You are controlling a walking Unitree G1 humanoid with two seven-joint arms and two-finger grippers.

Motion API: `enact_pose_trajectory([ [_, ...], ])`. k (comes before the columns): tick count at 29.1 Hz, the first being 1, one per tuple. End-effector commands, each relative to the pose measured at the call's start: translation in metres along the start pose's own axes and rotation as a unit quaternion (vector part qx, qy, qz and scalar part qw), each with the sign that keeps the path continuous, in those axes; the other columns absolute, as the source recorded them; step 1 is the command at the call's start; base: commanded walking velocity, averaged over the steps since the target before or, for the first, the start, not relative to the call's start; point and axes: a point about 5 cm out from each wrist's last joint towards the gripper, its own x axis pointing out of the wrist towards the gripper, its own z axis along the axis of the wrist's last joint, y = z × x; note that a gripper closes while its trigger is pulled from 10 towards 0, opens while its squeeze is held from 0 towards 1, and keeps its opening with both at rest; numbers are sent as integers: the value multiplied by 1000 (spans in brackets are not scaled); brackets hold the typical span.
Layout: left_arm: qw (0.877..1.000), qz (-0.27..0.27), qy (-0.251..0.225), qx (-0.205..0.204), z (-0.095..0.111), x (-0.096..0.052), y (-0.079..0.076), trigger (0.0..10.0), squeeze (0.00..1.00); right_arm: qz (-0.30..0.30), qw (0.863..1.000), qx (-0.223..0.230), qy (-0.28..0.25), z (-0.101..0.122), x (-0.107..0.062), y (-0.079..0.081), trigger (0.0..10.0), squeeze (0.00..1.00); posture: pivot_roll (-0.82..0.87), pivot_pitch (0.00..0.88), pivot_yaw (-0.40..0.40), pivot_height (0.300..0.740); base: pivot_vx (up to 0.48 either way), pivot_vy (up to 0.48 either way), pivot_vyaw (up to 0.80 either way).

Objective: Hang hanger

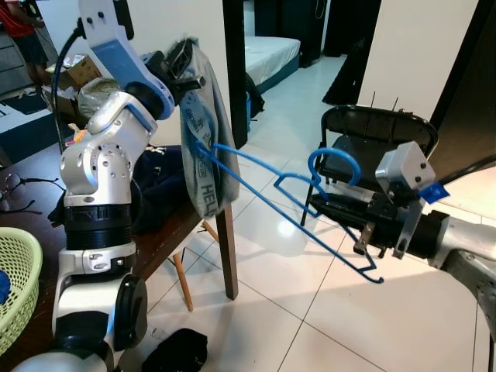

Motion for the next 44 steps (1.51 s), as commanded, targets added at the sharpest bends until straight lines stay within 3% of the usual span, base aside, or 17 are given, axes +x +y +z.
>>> enact_pose_trajectory([
  [1,1000,-7,-4,-5,2,-1,-3,10000,0,-21,1000,-6,-8,3,1,-4,10000,0,0,0,79,735,0,0,0],
  [22,1000,-15,1,-18,-2,-1,-8,10000,0,-95,995,5,-34,9,11,-20,10000,0,2,0,78,735,0,0,0],
  [29,1000,-19,6,-24,-7,-1,-11,10000,0,-51,997,19,-55,11,23,-3,10000,0,-1,0,77,735,0,0,0],
  [30,999,-19,7,-25,-8,-1,-12,10000,0,-10,998,19,-57,11,26,10,10000,0,-1,0,77,735,0,0,0],
  [31,999,-19,7,-25,-8,-1,-12,10000,0,-10,998,19,-57,11,26,10,10000,0,-1,0,77,735,0,0,0],
  [32,999,-19,8,-26,-8,-1,-12,10000,0,27,998,20,-56,9,29,22,10000,0,-1,0,77,735,0,0,0],
  [35,999,-18,8,-28,-8,-1,-11,10000,0,68,997,18,-44,6,31,36,10000,0,0,0,77,735,0,0,0],
  [40,999,-17,7,-28,-8,-1,-11,10000,0,71,997,13,-33,3,33,38,10000,0,0,0,77,735,0,0,0],
  [44,999,-17,5,-33,-6,-1,-12,10000,0,35,999,9,-9,-1,42,33,10000,0,-2,0,78,735,0,0,0],
])
